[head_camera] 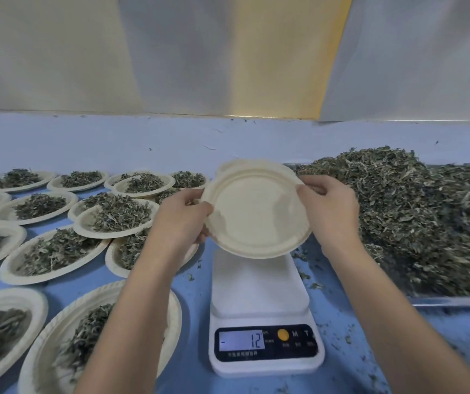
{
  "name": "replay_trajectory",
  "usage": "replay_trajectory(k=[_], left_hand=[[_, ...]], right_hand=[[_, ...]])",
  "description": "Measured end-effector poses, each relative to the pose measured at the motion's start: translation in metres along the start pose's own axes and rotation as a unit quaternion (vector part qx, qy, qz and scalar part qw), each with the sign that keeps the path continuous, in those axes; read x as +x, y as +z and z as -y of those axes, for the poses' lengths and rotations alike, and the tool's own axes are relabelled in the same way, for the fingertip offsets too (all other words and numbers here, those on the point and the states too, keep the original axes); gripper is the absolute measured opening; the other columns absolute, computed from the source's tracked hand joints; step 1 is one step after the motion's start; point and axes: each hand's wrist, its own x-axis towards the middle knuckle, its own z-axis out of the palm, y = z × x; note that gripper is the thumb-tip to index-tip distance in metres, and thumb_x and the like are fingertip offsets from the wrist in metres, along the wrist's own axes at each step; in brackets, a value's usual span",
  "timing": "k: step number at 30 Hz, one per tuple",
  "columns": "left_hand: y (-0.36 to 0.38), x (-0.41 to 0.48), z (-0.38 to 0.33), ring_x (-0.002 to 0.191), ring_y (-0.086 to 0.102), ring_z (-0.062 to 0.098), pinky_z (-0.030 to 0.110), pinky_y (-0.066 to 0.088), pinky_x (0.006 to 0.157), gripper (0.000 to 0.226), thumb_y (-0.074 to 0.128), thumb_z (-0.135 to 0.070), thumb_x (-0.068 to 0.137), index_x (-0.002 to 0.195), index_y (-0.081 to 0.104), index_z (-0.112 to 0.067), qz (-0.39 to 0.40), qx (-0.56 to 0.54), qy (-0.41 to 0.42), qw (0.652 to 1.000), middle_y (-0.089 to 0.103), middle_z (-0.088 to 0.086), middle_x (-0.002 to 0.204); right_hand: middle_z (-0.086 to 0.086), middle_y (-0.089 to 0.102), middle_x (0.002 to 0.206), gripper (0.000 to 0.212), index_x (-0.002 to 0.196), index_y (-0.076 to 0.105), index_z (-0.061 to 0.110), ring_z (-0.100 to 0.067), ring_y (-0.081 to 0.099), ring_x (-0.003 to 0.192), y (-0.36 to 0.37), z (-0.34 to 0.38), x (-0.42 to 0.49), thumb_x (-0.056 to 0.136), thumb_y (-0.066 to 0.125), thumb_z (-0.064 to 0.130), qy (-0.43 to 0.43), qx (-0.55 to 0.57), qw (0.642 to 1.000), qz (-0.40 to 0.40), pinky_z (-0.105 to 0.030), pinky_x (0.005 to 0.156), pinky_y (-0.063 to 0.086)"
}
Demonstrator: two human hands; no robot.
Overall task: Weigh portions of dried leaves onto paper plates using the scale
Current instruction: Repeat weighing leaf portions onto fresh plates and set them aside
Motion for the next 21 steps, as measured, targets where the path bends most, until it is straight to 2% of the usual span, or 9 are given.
replay_trajectory(k=[3, 5, 8, 10, 13, 15, 18, 21], left_hand=[[-0.014, 0.000, -0.001, 0.037, 0.054, 0.013, 0.020, 0.040, 0.037, 0.009, 0.062, -0.014, 0.088, 0.080, 0.066, -0.012, 0.024, 0.054, -0.013, 0.998, 0.062, 0.003, 0.062], [-0.021, 0.000, -0.001, 0.036, 0.056, 0.013, 0.018, 0.034, 0.034, 0.012, 0.065, -0.015, 0.088, 0.079, 0.065, -0.007, 0.055, 0.089, -0.039, 0.994, 0.061, 0.002, 0.055], [-0.025, 0.000, 0.004, 0.033, 0.055, 0.012, 0.015, 0.030, 0.033, 0.013, 0.065, -0.014, 0.088, 0.087, 0.065, 0.000, 0.102, 0.149, -0.094, 0.979, 0.060, 0.008, 0.057], [-0.024, 0.000, 0.007, 0.033, 0.056, 0.014, 0.014, 0.031, 0.030, 0.013, 0.065, -0.012, 0.088, 0.091, 0.064, 0.001, 0.122, 0.167, -0.130, 0.970, 0.062, 0.014, 0.067], [-0.020, 0.002, 0.014, 0.041, 0.062, 0.019, 0.014, 0.035, 0.030, 0.012, 0.065, -0.010, 0.088, 0.092, 0.064, 0.001, 0.128, 0.180, -0.154, 0.963, 0.069, 0.021, 0.082], [-0.018, 0.004, 0.018, 0.044, 0.064, 0.021, 0.014, 0.035, 0.030, 0.014, 0.066, -0.010, 0.087, 0.093, 0.065, 0.003, 0.128, 0.183, -0.162, 0.961, 0.070, 0.025, 0.092], [-0.015, 0.006, 0.022, 0.048, 0.064, 0.023, 0.014, 0.034, 0.030, 0.018, 0.067, -0.010, 0.086, 0.096, 0.066, 0.006, 0.126, 0.189, -0.165, 0.960, 0.069, 0.026, 0.098], [-0.013, 0.008, 0.025, 0.048, 0.064, 0.022, 0.013, 0.030, 0.030, 0.020, 0.066, -0.010, 0.087, 0.098, 0.065, 0.007, 0.130, 0.195, -0.166, 0.958, 0.068, 0.027, 0.100]], right_hand=[[0.014, 0.065, 0.078, 0.002, 0.080, 0.067, 0.025, -0.007, 0.062, 0.081, -0.009, -0.011, -0.004, 0.078, 0.067, 0.025, 0.037, -0.028, 0.998, 0.031, -0.029, 0.067, 0.048], [0.016, 0.066, 0.068, 0.006, 0.071, 0.068, 0.023, -0.001, 0.061, 0.071, -0.012, -0.017, -0.006, 0.076, 0.069, 0.024, 0.051, -0.060, 0.993, 0.083, -0.027, 0.059, 0.045], [0.012, 0.064, 0.058, 0.014, 0.062, 0.069, 0.015, -0.011, 0.062, 0.070, -0.012, -0.022, -0.005, 0.075, 0.071, 0.022, 0.077, -0.101, 0.980, 0.151, -0.033, 0.065, 0.049], [0.003, 0.062, 0.060, 0.017, 0.069, 0.069, 0.005, -0.018, 0.057, 0.068, -0.010, -0.025, -0.005, 0.075, 0.071, 0.020, 0.095, -0.122, 0.973, 0.171, -0.033, 0.063, 0.045], [-0.005, 0.054, 0.061, 0.030, 0.083, 0.065, -0.009, -0.018, 0.048, 0.061, -0.007, -0.031, -0.007, 0.077, 0.069, 0.019, 0.114, -0.141, 0.962, 0.206, -0.028, 0.059, 0.037], [-0.005, 0.058, 0.064, 0.032, 0.087, 0.065, -0.010, -0.016, 0.049, 0.061, -0.007, -0.034, -0.009, 0.079, 0.069, 0.020, 0.119, -0.156, 0.957, 0.213, -0.026, 0.057, 0.037], [-0.016, 0.056, 0.071, 0.035, 0.089, 0.064, -0.012, -0.018, 0.047, 0.065, -0.006, -0.040, -0.009, 0.080, 0.068, 0.021, 0.119, -0.172, 0.954, 0.215, -0.026, 0.059, 0.034], [-0.009, 0.049, 0.073, 0.029, 0.080, 0.062, -0.010, -0.018, 0.042, 0.066, -0.004, -0.044, -0.011, 0.080, 0.067, 0.019, 0.123, -0.164, 0.953, 0.222, -0.028, 0.059, 0.031]])
